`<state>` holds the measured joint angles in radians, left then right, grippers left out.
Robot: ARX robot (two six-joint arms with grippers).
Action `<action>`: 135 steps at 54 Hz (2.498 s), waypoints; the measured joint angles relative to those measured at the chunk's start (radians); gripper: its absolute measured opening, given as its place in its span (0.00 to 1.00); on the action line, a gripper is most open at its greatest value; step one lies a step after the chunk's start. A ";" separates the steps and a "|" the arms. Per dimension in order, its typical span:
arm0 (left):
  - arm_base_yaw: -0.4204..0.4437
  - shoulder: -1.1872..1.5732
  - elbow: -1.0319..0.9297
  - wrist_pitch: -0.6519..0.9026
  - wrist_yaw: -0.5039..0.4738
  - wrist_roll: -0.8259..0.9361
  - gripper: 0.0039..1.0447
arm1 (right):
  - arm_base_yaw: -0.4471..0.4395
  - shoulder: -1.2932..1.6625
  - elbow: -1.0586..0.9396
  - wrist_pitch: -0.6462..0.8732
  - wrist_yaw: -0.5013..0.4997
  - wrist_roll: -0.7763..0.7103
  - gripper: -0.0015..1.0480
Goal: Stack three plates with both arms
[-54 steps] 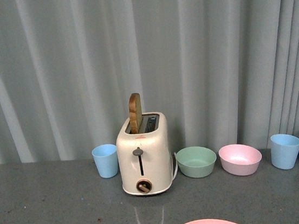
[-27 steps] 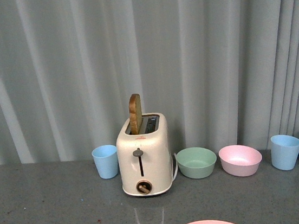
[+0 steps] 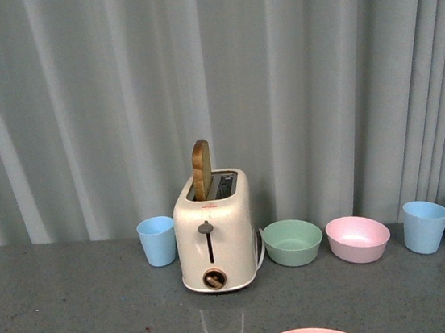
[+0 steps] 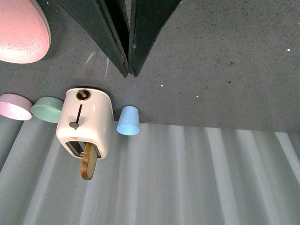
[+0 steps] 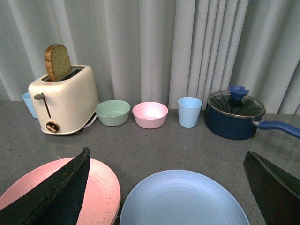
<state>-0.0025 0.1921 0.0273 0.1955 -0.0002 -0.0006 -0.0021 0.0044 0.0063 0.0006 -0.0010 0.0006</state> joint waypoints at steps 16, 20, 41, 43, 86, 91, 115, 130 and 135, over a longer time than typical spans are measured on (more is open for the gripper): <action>0.000 -0.188 0.000 -0.193 0.000 0.000 0.03 | 0.000 0.000 0.000 0.000 0.000 0.000 0.93; 0.000 -0.188 0.000 -0.195 0.000 0.000 0.03 | 0.000 0.000 0.000 0.000 0.000 0.000 0.93; 0.000 -0.188 0.000 -0.195 0.000 -0.001 0.66 | 0.000 0.000 0.000 0.000 0.000 0.000 0.93; 0.000 -0.188 0.000 -0.195 0.000 -0.001 0.71 | 0.000 0.000 0.000 0.000 0.000 0.000 0.93; 0.000 -0.188 0.000 -0.195 0.000 -0.001 0.94 | -0.440 1.362 0.644 0.220 -0.130 0.010 0.93; 0.000 -0.188 0.000 -0.195 0.000 -0.001 0.94 | -0.458 1.538 0.755 0.158 -0.125 -0.013 0.93; 0.000 -0.188 0.000 -0.195 0.000 -0.001 0.94 | -0.477 1.880 0.930 -0.041 -0.142 -0.225 0.93; 0.000 -0.188 0.000 -0.195 0.000 -0.001 0.94 | -0.476 1.951 0.896 -0.051 -0.238 -0.222 0.93; 0.000 -0.188 0.000 -0.195 0.000 -0.001 0.94 | -0.476 1.973 0.880 -0.037 -0.241 -0.222 0.93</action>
<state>-0.0025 0.0036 0.0277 0.0006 -0.0002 -0.0013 -0.4782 1.9770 0.8867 -0.0360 -0.2417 -0.2218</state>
